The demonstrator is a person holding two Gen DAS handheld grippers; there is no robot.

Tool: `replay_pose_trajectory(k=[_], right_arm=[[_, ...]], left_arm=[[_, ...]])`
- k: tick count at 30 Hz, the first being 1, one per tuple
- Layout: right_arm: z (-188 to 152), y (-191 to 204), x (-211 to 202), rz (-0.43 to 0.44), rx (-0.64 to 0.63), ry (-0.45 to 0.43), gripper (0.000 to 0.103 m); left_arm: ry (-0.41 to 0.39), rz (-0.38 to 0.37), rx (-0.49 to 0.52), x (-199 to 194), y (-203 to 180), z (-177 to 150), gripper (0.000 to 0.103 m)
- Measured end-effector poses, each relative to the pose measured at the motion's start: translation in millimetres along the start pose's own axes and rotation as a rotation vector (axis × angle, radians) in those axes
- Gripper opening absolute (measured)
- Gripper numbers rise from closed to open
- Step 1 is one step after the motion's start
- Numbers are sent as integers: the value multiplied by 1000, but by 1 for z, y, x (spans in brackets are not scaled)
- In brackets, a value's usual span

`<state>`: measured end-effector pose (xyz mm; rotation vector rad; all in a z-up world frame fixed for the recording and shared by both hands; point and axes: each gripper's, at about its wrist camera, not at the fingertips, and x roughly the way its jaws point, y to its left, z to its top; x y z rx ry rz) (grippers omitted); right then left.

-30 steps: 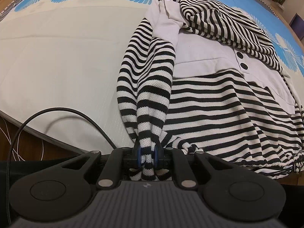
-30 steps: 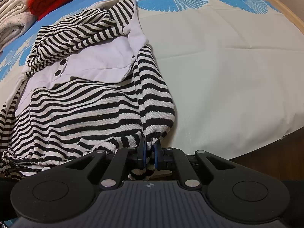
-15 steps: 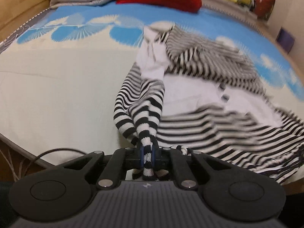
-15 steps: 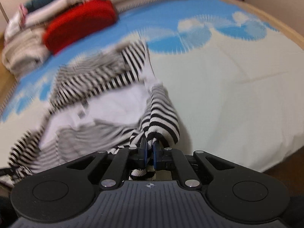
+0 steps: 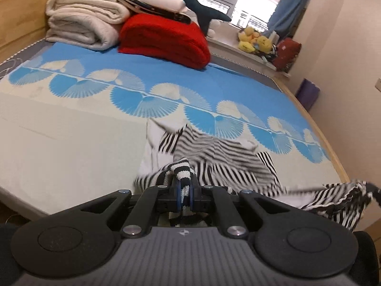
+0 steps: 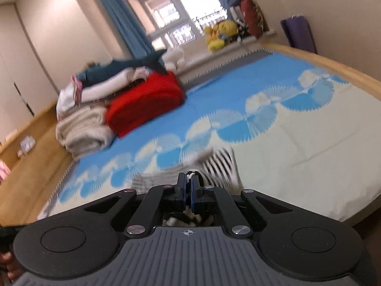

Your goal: Fold small clothes

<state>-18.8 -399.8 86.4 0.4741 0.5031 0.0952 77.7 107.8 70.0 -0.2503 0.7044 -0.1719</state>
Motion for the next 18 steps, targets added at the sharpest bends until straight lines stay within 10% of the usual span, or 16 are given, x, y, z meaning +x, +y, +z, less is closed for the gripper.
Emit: replay_pose_trajectory(k=[7, 10, 13, 18], right_arm=[[37, -5, 106, -50, -70, 41, 2], [40, -11, 180, -108, -120, 135, 3], [30, -22, 244, -216, -167, 251, 12], [20, -41, 262, -353, -156, 288, 23]], left_arm=[[137, 49, 28, 131, 11, 49, 8], [204, 79, 1, 191, 30, 61, 23], [273, 115, -75, 226, 62, 56, 59], [244, 123, -304, 218, 102, 60, 60]])
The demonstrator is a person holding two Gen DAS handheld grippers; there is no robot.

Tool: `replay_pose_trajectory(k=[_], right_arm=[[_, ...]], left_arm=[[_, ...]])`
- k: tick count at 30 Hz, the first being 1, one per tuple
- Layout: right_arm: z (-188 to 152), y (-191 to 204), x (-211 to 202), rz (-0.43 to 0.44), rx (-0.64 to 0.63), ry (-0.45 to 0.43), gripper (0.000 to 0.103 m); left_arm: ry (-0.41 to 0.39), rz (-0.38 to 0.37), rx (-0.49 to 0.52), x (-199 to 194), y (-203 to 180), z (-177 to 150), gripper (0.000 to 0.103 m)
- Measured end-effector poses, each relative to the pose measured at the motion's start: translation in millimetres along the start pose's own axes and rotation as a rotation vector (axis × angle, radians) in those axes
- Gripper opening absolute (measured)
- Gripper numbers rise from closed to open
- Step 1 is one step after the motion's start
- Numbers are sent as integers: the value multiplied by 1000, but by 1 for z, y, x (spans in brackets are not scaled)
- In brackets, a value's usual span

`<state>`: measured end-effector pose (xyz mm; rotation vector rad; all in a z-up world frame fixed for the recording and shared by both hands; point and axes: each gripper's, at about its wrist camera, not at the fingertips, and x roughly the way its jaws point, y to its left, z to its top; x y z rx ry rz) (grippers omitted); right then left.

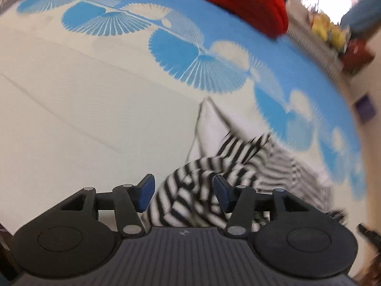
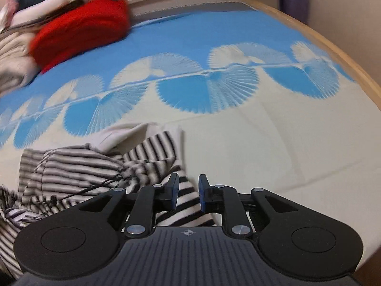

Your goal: Fold small clothes

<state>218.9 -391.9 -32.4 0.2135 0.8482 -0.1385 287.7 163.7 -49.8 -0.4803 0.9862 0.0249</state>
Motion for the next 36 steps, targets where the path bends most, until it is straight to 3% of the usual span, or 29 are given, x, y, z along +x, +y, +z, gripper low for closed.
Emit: replay_pose_trajectory(k=[3, 8, 12, 16, 19, 21, 23, 33, 36], right_arm=[[2, -12, -17, 27, 54, -73, 40], [-10, -18, -18, 0, -8, -43, 40], [-20, -16, -20, -2, -76, -49, 40], [-26, -6, -17, 12, -157, -65, 40], [-29, 7, -17, 45, -223, -86, 44], [-31, 16, -13, 62, -260, -86, 48], [-32, 27, -6, 65, -311, -85, 49], [-48, 77, 53, -35, -735, -52, 49], [-40, 78, 65, -39, -755, -65, 50]], left_arm=[[-17, 40, 52, -3, 2, -1, 60], [-88, 85, 161, -20, -5, -14, 60], [-160, 157, 389, -32, -25, -16, 65], [-127, 92, 625, -20, -44, -25, 82], [-145, 60, 723, -2, -45, -45, 83], [-75, 94, 805, 18, -50, -55, 82], [-131, 128, 917, 27, -61, -64, 82], [-153, 119, 969, 58, -88, -52, 81], [-171, 87, 1023, 59, -98, -52, 63]])
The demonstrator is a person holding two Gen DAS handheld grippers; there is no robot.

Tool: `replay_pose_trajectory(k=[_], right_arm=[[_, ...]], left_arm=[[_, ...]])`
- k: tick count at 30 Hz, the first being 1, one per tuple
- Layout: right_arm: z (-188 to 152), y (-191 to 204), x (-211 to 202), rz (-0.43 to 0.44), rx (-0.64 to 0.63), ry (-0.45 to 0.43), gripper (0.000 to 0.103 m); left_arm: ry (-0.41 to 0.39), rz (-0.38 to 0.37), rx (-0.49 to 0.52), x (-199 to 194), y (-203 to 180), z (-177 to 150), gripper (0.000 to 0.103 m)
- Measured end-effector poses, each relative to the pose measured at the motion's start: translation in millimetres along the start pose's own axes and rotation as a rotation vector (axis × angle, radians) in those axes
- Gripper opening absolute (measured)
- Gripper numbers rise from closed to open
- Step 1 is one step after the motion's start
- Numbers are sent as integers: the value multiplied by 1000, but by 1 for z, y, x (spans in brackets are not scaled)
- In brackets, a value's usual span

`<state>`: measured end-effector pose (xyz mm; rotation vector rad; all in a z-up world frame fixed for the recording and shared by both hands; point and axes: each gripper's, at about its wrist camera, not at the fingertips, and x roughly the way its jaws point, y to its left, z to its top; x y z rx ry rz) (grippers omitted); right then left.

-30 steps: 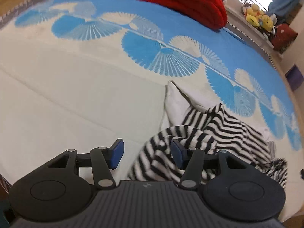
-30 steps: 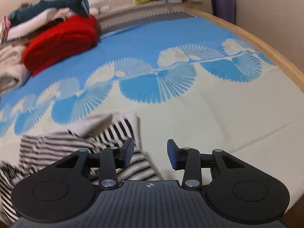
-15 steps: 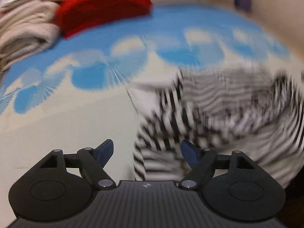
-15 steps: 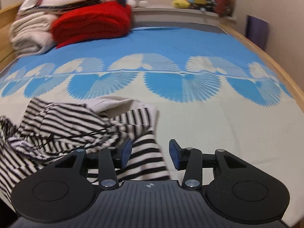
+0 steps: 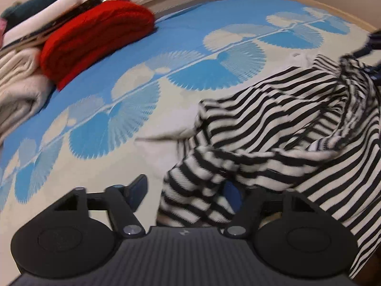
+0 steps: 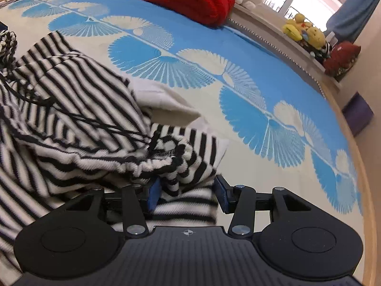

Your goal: Fold small clothes

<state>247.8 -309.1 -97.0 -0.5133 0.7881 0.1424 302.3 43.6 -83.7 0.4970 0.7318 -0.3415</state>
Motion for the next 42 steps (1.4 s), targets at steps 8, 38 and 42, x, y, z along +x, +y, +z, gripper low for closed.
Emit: replay_pose_trajectory(k=[8, 38, 42], right_arm=[[32, -30, 2, 131, 147, -122, 4], [87, -53, 90, -88, 498, 11, 27], [70, -80, 25, -17, 591, -59, 38]], left_arm=[[-110, 0, -183, -4, 45, 25, 4], [173, 51, -500, 76, 87, 62, 67], [167, 9, -545, 20, 99, 59, 67]])
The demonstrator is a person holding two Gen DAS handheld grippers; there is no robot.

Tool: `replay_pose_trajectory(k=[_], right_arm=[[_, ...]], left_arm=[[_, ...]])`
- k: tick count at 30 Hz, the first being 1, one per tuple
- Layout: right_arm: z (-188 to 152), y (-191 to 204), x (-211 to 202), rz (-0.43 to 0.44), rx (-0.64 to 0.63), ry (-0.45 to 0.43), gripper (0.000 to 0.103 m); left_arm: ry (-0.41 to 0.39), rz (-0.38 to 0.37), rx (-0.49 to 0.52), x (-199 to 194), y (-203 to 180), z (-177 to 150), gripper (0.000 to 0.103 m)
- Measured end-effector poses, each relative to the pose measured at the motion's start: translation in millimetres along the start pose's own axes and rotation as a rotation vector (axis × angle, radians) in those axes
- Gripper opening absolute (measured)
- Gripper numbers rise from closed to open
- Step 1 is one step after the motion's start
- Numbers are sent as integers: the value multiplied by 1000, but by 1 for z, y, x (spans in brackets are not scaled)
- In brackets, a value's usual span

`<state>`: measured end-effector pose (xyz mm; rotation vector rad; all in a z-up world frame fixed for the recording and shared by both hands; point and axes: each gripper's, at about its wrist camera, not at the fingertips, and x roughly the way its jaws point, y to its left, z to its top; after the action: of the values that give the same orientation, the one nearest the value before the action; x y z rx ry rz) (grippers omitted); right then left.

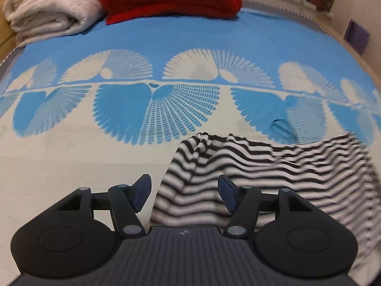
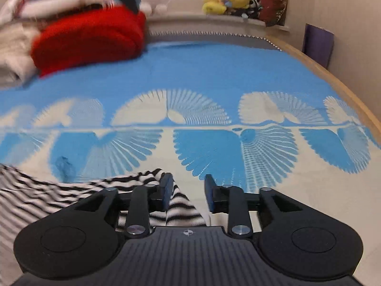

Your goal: Fold small clothes

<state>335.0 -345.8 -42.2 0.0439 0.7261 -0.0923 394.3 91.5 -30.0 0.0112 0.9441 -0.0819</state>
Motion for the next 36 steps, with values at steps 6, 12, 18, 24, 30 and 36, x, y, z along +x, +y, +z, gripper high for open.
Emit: replay_pose_trajectory(k=[6, 12, 18, 24, 30, 36], right_arm=[[-50, -42, -75, 99, 102, 69, 48], [-92, -41, -84, 111, 46, 249, 48], [-105, -38, -68, 74, 53, 348, 50], [-117, -32, -50, 67, 64, 430, 50], [-117, -26, -47, 63, 25, 426, 50], [-117, -18, -54, 64, -10, 394, 26]], left_arm=[[-46, -38, -116, -62, 36, -74, 46], [157, -89, -294, -30, 64, -114, 32], [284, -89, -288, -11, 49, -124, 35], [292, -66, -272, -9, 41, -126, 36], [282, -85, -311, -8, 50, -125, 36], [296, -99, -218, 0, 41, -123, 9]])
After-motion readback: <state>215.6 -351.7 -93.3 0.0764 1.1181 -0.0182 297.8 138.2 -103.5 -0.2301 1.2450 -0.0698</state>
